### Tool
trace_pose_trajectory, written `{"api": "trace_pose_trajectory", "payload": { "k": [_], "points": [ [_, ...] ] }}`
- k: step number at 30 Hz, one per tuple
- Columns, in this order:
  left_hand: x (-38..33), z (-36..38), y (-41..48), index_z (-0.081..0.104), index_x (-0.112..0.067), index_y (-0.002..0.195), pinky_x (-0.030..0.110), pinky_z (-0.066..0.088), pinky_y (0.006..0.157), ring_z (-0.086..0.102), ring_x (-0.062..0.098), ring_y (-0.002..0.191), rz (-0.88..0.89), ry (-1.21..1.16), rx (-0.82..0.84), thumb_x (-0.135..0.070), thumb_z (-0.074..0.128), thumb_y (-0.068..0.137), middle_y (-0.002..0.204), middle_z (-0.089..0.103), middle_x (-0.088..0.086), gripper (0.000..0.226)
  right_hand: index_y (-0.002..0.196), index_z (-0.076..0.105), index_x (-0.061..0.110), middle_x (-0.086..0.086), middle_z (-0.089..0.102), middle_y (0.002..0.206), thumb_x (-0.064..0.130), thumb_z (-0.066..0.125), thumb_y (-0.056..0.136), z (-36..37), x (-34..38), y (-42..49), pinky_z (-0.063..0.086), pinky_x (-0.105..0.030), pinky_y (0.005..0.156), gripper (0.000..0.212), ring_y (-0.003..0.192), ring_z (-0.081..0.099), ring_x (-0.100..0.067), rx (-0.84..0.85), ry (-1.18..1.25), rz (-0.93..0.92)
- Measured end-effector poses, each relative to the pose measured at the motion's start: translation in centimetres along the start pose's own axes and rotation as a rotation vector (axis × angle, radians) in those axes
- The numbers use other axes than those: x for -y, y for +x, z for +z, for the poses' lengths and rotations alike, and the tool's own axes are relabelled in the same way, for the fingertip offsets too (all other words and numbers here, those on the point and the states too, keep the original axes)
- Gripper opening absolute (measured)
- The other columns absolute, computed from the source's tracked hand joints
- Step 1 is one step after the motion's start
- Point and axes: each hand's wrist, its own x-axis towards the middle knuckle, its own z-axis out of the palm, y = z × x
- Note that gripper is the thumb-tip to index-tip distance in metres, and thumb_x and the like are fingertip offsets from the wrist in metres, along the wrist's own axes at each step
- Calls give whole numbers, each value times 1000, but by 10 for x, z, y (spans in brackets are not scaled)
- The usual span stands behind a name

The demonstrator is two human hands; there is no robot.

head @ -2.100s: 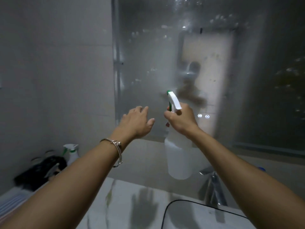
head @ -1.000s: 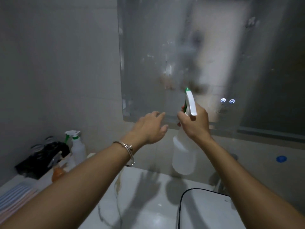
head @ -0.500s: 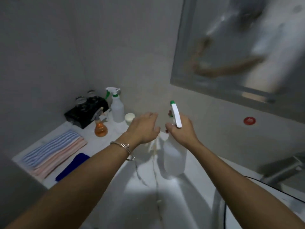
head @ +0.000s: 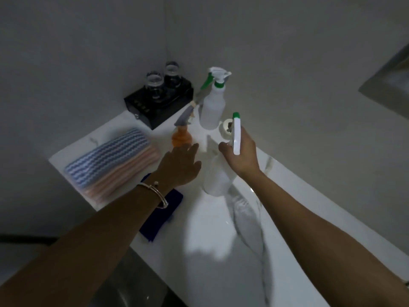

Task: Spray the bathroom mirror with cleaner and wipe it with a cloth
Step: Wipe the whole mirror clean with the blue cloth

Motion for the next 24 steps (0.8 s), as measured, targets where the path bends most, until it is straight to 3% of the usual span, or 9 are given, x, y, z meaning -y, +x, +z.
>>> {"api": "trace_pose_trajectory", "payload": {
  "k": [2,6,9,13,16,18,21,24],
  "points": [
    [15,2,5,21,-17,148,48,32,109,37,29,132,-23,-34,24,-37,41,96,149,33,9,59,107,53,6,-5,56,84,13,65,85,15,-2,12,42,-17,59,26,67,51,-4,5,-9,-9],
    [37,2,14,29,-15,142,43,38,103,46,28,122,-13,-37,-15,-35,42,96,140,42,11,52,128,49,5,1,55,100,15,66,87,36,1,34,39,-3,68,45,81,52,-5,-24,-15,-20],
    [50,6,20,31,-16,140,41,39,102,47,25,121,-34,-22,-39,-36,42,97,140,43,10,49,128,47,5,1,52,105,17,65,88,49,2,44,36,-1,68,45,85,49,-7,-19,-60,-26],
    [63,13,22,24,-16,145,40,33,107,39,26,131,-84,32,11,-36,38,98,147,35,11,53,126,44,9,0,54,104,21,65,88,60,-5,45,49,-28,78,45,88,53,-13,10,-83,33],
    [72,23,21,19,-16,148,40,31,108,35,28,134,-127,71,63,-36,36,99,150,31,11,56,132,39,14,6,50,107,27,68,88,59,-8,44,43,-20,75,54,92,51,-10,48,-50,86],
    [81,33,18,18,-16,148,39,32,106,37,27,132,-152,91,83,-35,36,98,150,31,11,57,138,34,20,8,50,116,35,74,81,60,-13,37,46,-20,81,71,101,51,-10,37,40,161],
    [93,49,4,19,-15,148,38,36,104,39,27,131,-193,79,110,-35,36,98,150,30,11,57,146,27,21,3,45,139,38,80,74,71,-29,11,43,-37,101,91,122,47,-16,-7,128,360],
    [105,64,-17,20,-12,148,39,37,105,37,27,132,-257,35,137,-32,37,98,151,29,11,56,142,35,16,6,47,129,42,77,76,88,-51,-31,44,-31,96,82,114,49,-14,107,56,540]
  ]
}}
